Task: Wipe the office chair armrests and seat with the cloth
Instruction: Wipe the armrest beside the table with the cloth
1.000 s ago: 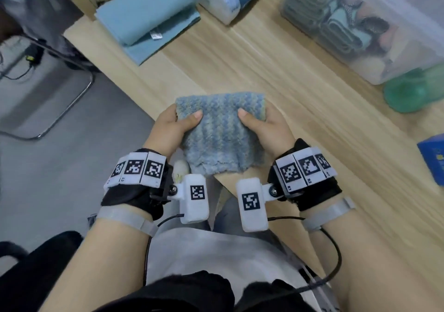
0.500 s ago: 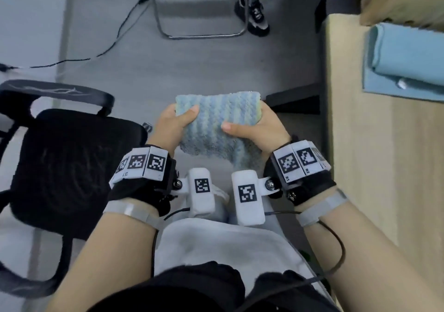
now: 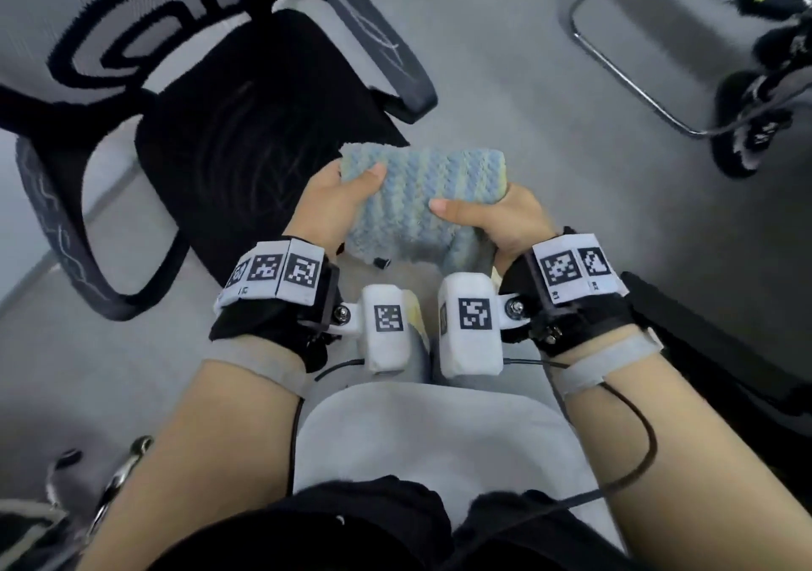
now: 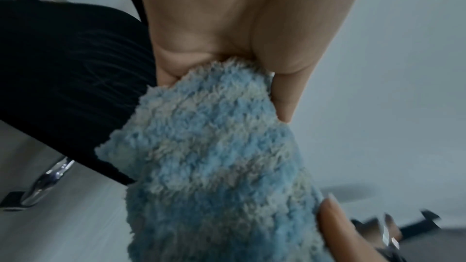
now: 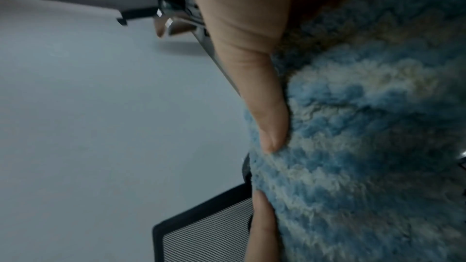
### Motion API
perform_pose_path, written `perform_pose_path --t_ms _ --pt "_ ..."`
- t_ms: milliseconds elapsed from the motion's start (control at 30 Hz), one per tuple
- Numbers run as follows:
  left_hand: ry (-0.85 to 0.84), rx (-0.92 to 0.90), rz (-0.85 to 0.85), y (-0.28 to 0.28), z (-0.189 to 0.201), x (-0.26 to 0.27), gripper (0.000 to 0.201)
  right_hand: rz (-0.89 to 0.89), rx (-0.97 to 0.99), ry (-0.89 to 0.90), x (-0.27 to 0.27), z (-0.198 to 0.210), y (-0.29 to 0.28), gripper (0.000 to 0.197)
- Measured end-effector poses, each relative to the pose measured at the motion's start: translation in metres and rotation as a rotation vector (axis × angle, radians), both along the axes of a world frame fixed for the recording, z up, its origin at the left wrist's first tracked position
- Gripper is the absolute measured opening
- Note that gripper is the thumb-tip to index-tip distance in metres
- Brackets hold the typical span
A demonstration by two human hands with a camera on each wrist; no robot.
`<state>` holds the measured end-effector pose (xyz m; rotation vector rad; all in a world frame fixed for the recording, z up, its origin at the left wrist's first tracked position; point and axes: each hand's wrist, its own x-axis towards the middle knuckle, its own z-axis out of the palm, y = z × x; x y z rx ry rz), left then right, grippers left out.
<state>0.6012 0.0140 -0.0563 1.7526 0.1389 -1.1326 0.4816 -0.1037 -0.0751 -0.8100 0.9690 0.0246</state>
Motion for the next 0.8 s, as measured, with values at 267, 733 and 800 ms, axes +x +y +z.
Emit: perform_pose_path --t_ms 267,733,800 --pt "0.039 0.053 0.303 -0.021 -0.066 0.024 0.025 0.193 0.054 0.085 0.066 -0.051 -0.046 0.024" --pt "0.081 -0.165 0.369 -0.096 -0.137 0.072 0.044 -0.171 -0.110 0.046 0.106 -0.103 -0.138 0.024" --pt "0.128 -0.209 0.360 -0.106 -0.139 0.079 0.050 -0.105 -0.159 0.062 0.111 -0.107 -0.135 0.018"
